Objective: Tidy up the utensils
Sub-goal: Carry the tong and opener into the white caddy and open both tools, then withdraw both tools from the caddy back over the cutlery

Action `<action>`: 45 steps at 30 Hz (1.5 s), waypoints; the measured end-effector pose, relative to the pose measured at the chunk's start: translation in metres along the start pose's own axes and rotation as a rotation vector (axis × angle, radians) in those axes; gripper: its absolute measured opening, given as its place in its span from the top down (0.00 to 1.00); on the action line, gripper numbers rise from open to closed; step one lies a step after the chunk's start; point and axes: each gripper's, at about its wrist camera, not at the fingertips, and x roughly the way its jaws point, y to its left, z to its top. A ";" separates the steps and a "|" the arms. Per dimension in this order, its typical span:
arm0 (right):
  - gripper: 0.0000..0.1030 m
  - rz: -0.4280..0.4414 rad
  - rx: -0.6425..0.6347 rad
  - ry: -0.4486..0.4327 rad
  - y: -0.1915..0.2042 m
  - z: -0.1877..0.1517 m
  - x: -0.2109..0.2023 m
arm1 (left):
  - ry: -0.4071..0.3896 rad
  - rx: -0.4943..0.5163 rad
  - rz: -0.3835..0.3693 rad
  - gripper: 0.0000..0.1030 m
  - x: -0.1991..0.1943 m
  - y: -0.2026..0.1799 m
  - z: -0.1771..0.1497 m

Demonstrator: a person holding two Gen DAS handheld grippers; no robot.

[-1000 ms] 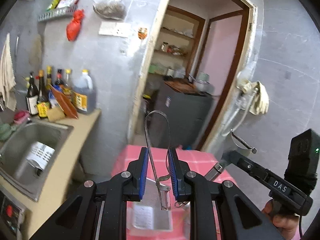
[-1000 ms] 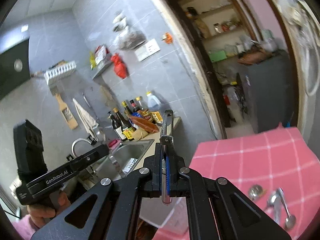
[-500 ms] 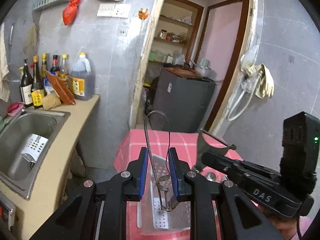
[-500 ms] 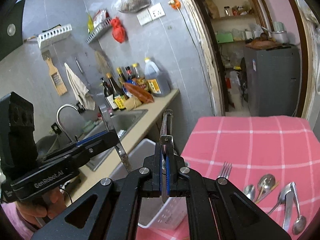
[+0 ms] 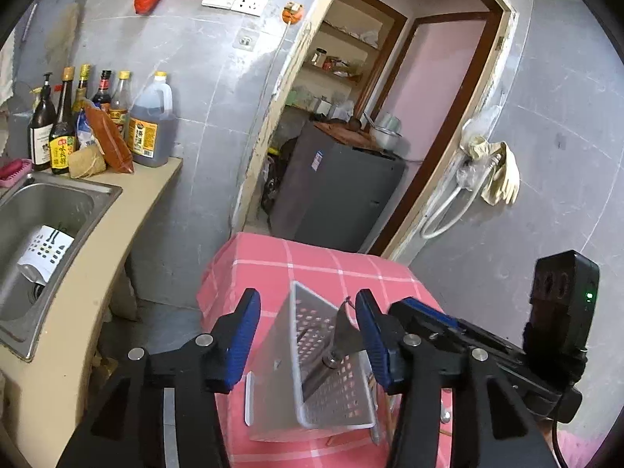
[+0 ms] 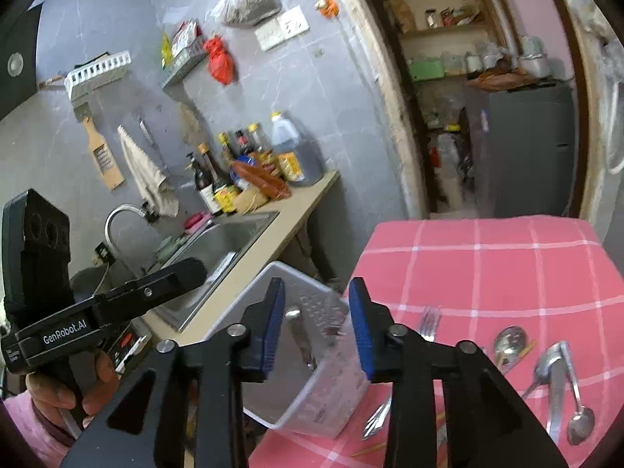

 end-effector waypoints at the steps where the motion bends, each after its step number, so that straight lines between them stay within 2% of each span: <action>1: 0.61 -0.012 0.002 -0.024 -0.001 0.000 -0.007 | -0.005 0.005 0.011 0.50 -0.002 -0.002 0.000; 3: 0.50 -0.045 0.002 -0.071 -0.002 0.002 -0.021 | -0.028 0.025 0.038 0.45 -0.007 -0.007 0.001; 5: 0.43 -0.088 0.000 -0.131 -0.007 0.002 -0.040 | -0.052 0.045 0.061 0.33 -0.012 -0.014 0.000; 7: 0.32 -0.126 -0.002 -0.171 -0.012 0.005 -0.055 | -0.083 0.068 0.091 0.25 -0.018 -0.024 -0.002; 9: 0.25 -0.162 -0.003 -0.215 -0.020 0.005 -0.075 | -0.114 0.094 0.114 0.20 -0.022 -0.037 -0.005; 11: 0.18 -0.187 -0.007 -0.245 -0.025 0.008 -0.091 | -0.139 0.114 0.130 0.10 -0.025 -0.048 -0.008; 13: 0.08 -0.223 -0.017 -0.281 -0.033 0.006 -0.110 | -0.168 0.128 0.139 0.06 -0.029 -0.060 -0.013; 16: 0.02 -0.275 -0.033 -0.322 -0.044 0.003 -0.136 | -0.199 0.138 0.146 0.02 -0.030 -0.078 -0.021; 23: 0.01 -0.394 -0.047 -0.361 -0.073 -0.016 -0.186 | -0.231 0.157 0.132 0.01 -0.027 -0.117 -0.051; 32: 0.01 -0.483 0.012 -0.338 -0.115 -0.046 -0.212 | -0.218 0.185 0.101 0.01 -0.005 -0.158 -0.090; 37: 0.01 -0.492 0.056 -0.270 -0.146 -0.067 -0.205 | -0.133 0.193 0.097 0.01 0.024 -0.170 -0.113; 45: 0.02 -0.448 0.175 -0.138 -0.197 -0.103 -0.171 | 0.021 0.220 0.099 0.01 0.078 -0.173 -0.139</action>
